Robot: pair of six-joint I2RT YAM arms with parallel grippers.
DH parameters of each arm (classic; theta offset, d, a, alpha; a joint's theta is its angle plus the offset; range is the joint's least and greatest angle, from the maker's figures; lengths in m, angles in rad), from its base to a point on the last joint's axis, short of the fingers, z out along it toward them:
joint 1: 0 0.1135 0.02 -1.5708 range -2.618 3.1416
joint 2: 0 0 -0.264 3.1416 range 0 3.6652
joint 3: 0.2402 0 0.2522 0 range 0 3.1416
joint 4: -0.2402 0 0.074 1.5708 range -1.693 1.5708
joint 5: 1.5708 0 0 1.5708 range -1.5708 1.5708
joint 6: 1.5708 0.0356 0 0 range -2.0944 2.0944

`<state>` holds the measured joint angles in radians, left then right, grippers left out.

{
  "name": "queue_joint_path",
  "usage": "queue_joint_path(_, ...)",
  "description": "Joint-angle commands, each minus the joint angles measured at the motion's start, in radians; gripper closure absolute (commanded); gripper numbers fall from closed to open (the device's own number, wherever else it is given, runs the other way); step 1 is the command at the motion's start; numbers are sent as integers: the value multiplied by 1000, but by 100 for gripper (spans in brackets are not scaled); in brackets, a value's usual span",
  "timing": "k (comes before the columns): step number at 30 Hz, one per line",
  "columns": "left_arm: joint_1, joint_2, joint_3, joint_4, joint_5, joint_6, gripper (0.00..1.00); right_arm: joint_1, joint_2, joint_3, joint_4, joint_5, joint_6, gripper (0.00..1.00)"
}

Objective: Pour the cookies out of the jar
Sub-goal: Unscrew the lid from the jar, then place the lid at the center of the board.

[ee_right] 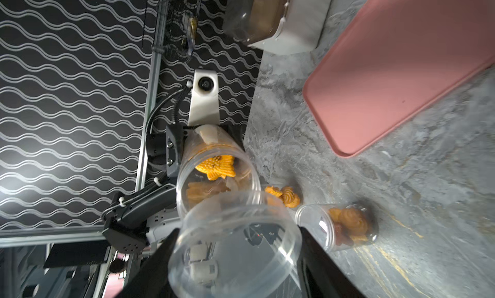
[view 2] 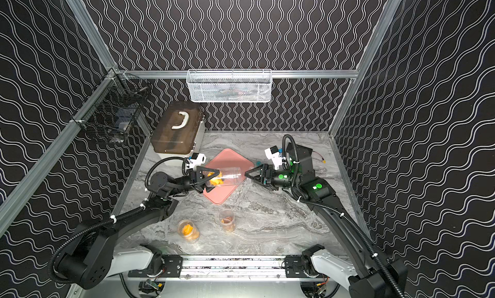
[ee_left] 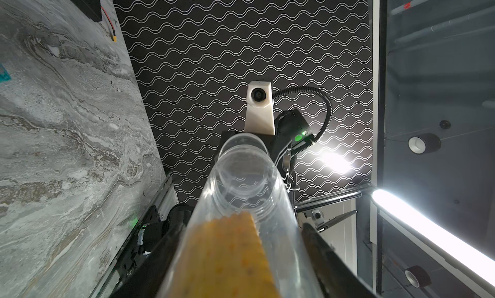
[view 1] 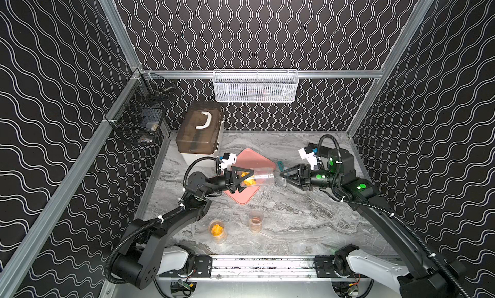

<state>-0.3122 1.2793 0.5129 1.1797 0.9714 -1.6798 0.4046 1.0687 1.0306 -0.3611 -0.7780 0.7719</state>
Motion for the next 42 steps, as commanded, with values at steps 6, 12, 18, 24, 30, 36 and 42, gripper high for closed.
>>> queue_joint_path(6, 51, 6, -2, 104, 47, -49, 67, -17, 87, 95, -383, 294, -167, 38)
queue_joint_path(12, 75, 14, -6, 131, 63, -64, 67, -17, 154, 80, -463, 413, -222, 38)
queue_joint_path(18, 95, 37, -22, 202, 79, -104, 67, -17, 257, 65, -532, 506, -263, 38)
queue_joint_path(24, 120, 44, -39, 254, 99, -141, 67, -14, 343, 39, -534, 598, -273, 38)
queue_joint_path(30, 143, 35, -36, 264, 116, -155, 68, -7, 416, 11, -508, 644, -280, 38)
queue_joint_path(36, 154, 50, -42, 318, 121, -190, 68, -2, 486, 1, -486, 677, -288, 37)
queue_joint_path(42, 165, 68, -46, 359, 121, -216, 68, 0, 546, 0, -467, 696, -293, 37)
